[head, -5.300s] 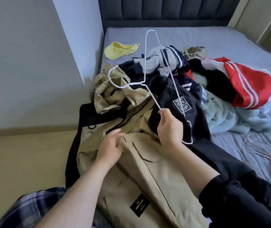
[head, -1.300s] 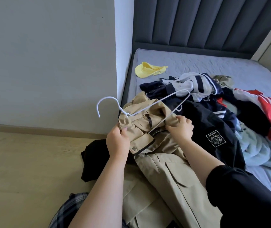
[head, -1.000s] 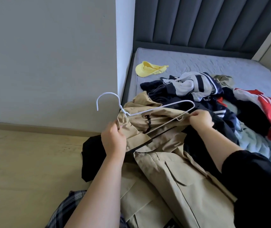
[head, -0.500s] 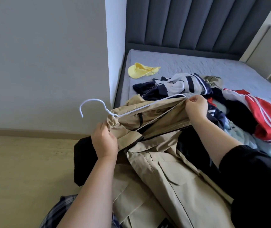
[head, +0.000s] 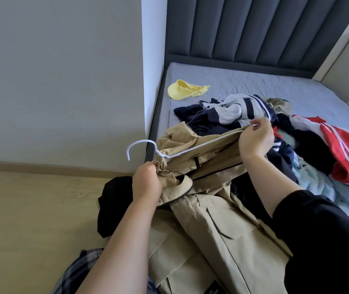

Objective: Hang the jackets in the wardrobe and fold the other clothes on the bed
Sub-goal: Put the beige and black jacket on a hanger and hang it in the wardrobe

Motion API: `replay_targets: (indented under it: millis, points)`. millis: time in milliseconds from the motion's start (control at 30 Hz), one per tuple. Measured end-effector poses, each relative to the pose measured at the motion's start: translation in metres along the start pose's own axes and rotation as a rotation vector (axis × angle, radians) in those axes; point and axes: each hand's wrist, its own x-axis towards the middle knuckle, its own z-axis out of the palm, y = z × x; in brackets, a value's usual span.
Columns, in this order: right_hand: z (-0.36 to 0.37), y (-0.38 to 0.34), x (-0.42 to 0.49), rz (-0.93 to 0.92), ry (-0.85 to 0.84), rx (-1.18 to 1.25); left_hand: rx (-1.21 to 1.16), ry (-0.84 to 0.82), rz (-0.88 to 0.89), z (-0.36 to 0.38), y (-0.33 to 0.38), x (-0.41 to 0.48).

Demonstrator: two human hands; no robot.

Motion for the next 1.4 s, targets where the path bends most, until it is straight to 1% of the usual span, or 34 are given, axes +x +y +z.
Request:
replay_targets:
  millis: [67, 100, 167, 233, 300, 367, 433, 500, 533, 567, 633, 667, 700, 767, 833, 867, 900, 933, 1000, 1067, 1133, 1167, 1200, 1233, 1267, 1300, 1333, 1367, 1400]
  points:
    - [0.002, -0.008, -0.008, -0.18, -0.05, -0.044, 0.015, -0.03, -0.076, -0.001, 0.001, 0.002]
    - [0.002, -0.012, -0.009, -0.241, -0.05, -0.048, 0.026, -0.049, -0.11, -0.002, 0.001, 0.004]
    - [0.0, -0.022, -0.01, -0.305, -0.054, -0.053, 0.038, -0.084, -0.161, -0.004, 0.002, 0.005]
    - [-0.001, -0.029, -0.009, -0.409, -0.111, -0.122, 0.034, -0.1, -0.171, -0.005, 0.001, 0.006]
    - [-0.002, -0.031, -0.014, -0.549, -0.176, -0.187, 0.04, -0.103, -0.185, -0.006, 0.001, 0.007]
    - [-0.003, -0.029, -0.024, -0.7, -0.203, -0.239, 0.044, -0.106, -0.203, -0.008, 0.001, 0.006]
    - [-0.007, -0.026, -0.029, -0.77, -0.231, -0.301, 0.05, -0.122, -0.205, -0.008, 0.002, 0.006]
    - [-0.008, -0.027, -0.032, -0.687, -0.28, -0.295, 0.06, -0.118, -0.166, -0.006, 0.004, 0.004]
    - [-0.007, -0.032, -0.037, -0.62, -0.328, -0.258, 0.068, -0.117, -0.103, -0.003, 0.007, 0.001]
    - [-0.004, -0.038, -0.047, -0.594, -0.415, -0.224, 0.081, -0.14, -0.006, 0.002, 0.01, -0.005]
    - [0.009, -0.051, -0.082, -0.675, -0.637, -0.159, 0.13, -0.193, 0.15, 0.012, 0.018, -0.023]
    - [0.016, -0.055, -0.096, -0.683, -0.697, -0.09, 0.148, -0.205, 0.153, 0.016, 0.019, -0.029]
    - [0.02, -0.061, -0.1, -0.61, -0.682, -0.002, 0.159, -0.201, 0.114, 0.018, 0.017, -0.03]
    - [0.023, -0.068, -0.084, -0.32, -0.583, 0.142, 0.129, -0.158, -0.011, 0.015, 0.01, -0.023]
    - [0.021, -0.062, -0.057, -0.071, -0.583, 0.232, 0.033, -0.111, -0.098, 0.008, 0.003, -0.012]
    - [0.018, -0.057, -0.047, 0.01, -0.605, 0.25, -0.021, -0.09, -0.117, 0.003, 0.001, -0.008]
    - [0.016, -0.052, -0.041, 0.049, -0.625, 0.236, -0.082, -0.07, -0.127, 0.001, 0.0, -0.006]
    - [0.014, -0.049, -0.04, 0.036, -0.639, 0.195, -0.143, -0.058, -0.128, -0.001, 0.002, -0.007]
    - [0.013, -0.043, -0.047, -0.088, -0.696, 0.099, -0.23, -0.055, -0.095, -0.002, 0.007, -0.012]
    - [0.011, -0.043, -0.061, -0.219, -0.877, 0.029, -0.237, -0.075, -0.065, -0.001, 0.011, -0.014]
    - [0.006, -0.047, -0.075, -0.302, -1.13, 0.011, -0.218, -0.085, -0.038, 0.0, 0.01, -0.012]
    - [0.003, -0.049, -0.08, -0.282, -1.244, 0.053, -0.214, -0.08, -0.033, 0.0, 0.009, -0.011]
    - [0.0, -0.051, -0.083, -0.244, -1.293, 0.124, -0.226, -0.07, -0.032, 0.0, 0.008, -0.011]
    - [0.0, -0.051, -0.083, -0.262, -1.211, 0.174, -0.254, -0.054, -0.033, -0.002, 0.007, -0.01]
    - [0.0, -0.05, -0.081, -0.381, -1.021, 0.14, -0.287, -0.031, -0.033, -0.003, 0.006, -0.01]
    - [0.003, -0.047, -0.075, -0.566, -0.785, 0.003, -0.319, 0.002, -0.034, -0.005, 0.005, -0.011]
    - [0.005, -0.041, -0.068, -0.725, -0.601, -0.19, -0.344, 0.034, -0.038, -0.005, 0.005, -0.01]
    - [0.008, -0.035, -0.061, -0.802, -0.535, -0.366, -0.354, 0.062, -0.041, -0.006, 0.005, -0.01]
    - [0.012, -0.03, -0.057, -0.81, -0.566, -0.516, -0.347, 0.082, -0.04, -0.006, 0.005, -0.009]
